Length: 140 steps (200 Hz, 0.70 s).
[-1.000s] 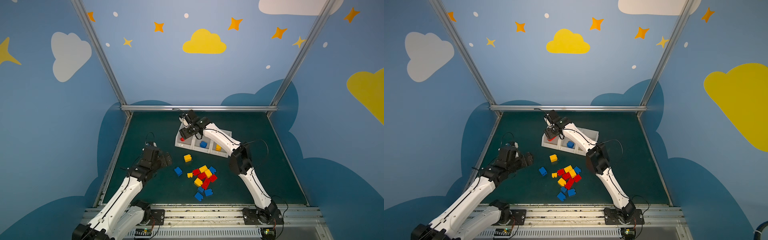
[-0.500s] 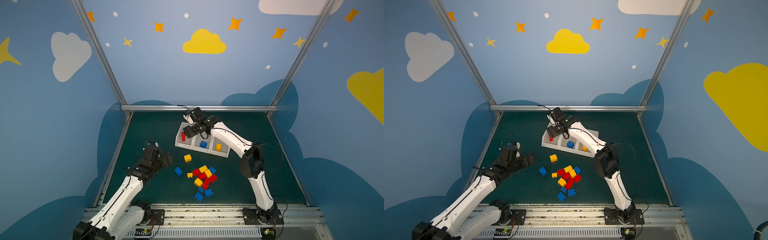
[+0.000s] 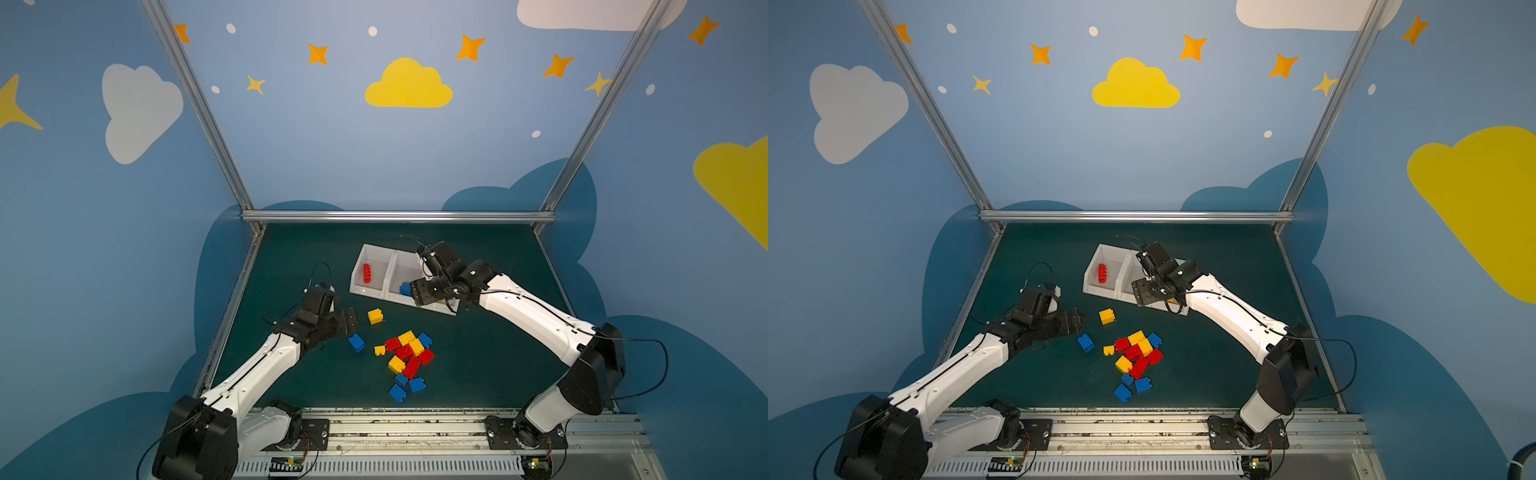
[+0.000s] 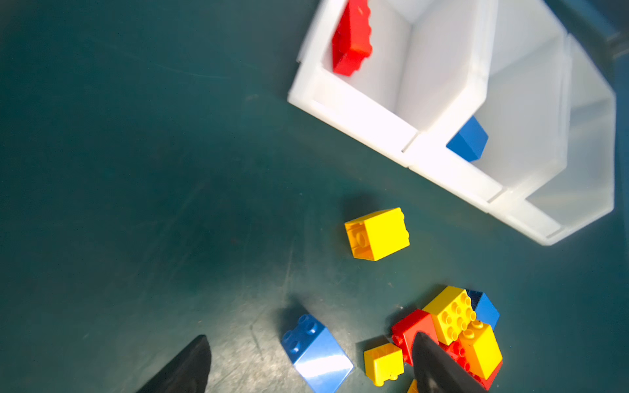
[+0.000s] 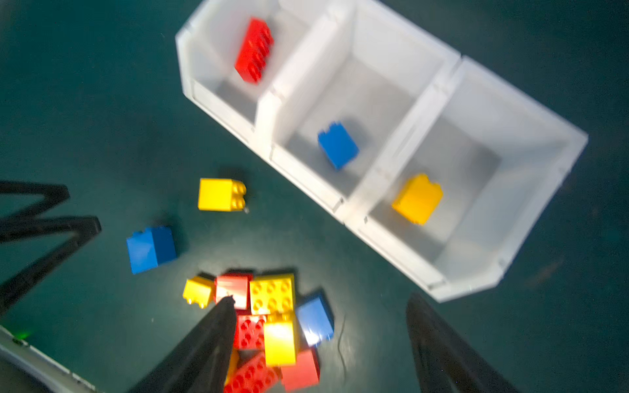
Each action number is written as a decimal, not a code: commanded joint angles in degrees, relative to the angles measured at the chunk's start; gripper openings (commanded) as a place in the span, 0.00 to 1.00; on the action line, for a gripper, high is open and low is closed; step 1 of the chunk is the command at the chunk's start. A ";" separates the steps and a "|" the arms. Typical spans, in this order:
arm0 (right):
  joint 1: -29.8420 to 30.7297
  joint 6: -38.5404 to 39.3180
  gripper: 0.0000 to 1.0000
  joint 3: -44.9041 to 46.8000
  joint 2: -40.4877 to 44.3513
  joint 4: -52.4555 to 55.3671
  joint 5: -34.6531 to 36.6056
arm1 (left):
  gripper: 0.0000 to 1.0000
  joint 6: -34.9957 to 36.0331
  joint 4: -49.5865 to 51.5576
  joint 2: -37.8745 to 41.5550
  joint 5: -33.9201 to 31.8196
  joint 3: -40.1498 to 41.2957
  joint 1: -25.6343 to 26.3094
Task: Sort the legos into containers by color
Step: Pick up the lego from the center of the table.
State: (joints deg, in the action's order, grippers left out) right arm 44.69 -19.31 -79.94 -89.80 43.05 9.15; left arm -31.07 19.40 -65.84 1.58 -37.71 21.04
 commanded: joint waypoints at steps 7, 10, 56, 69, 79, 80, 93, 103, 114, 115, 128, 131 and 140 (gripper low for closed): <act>-0.14 -11.29 0.78 7.42 6.62 4.83 2.97 | 0.91 0.84 -2.08 -4.38 0.26 -3.22 2.80; -0.14 -12.24 0.78 8.41 7.12 4.78 2.96 | 0.91 0.70 -2.13 -4.93 0.26 -3.48 3.12; -0.13 -17.34 0.78 16.52 10.72 5.20 2.80 | 0.90 0.66 -0.84 -14.95 0.81 -9.50 6.03; -0.17 -17.25 0.78 15.91 10.88 5.99 3.21 | 0.90 0.66 -0.01 -17.66 0.84 -11.54 6.36; -0.14 -17.34 0.78 15.33 11.04 5.95 2.97 | 0.91 0.75 0.19 -19.75 1.17 -13.00 6.63; -0.13 -17.43 0.78 15.29 11.09 5.93 2.89 | 0.90 0.75 0.20 -20.06 1.20 -13.17 6.64; -0.13 -17.52 0.78 14.93 11.33 4.94 1.60 | 0.90 0.84 0.20 -23.01 1.65 -15.09 6.94; -0.17 -17.52 0.77 14.90 11.31 4.18 0.73 | 0.90 0.76 0.56 -25.19 1.79 -16.67 7.24; -0.13 -17.56 0.77 14.93 11.23 3.89 0.35 | 0.90 0.52 1.40 -27.48 1.50 -18.46 7.53; -0.17 -17.54 0.77 14.92 11.18 3.93 0.35 | 0.90 0.54 1.50 -27.66 1.50 -18.58 7.61; -0.17 -17.36 0.77 14.76 10.99 4.40 0.25 | 0.89 0.37 2.45 -29.97 1.19 -20.28 8.04; -0.15 -17.34 0.77 14.73 11.01 4.55 0.26 | 0.89 0.44 2.59 -30.33 1.10 -20.63 8.15; -0.22 -17.19 0.77 14.49 10.92 5.06 0.34 | 0.89 0.72 3.02 -31.69 0.69 -21.52 8.41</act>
State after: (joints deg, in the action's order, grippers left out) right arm 44.64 -36.05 -63.66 -79.70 47.40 10.02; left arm -31.09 19.38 -94.85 2.42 -56.62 28.69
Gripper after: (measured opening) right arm 0.774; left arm 0.896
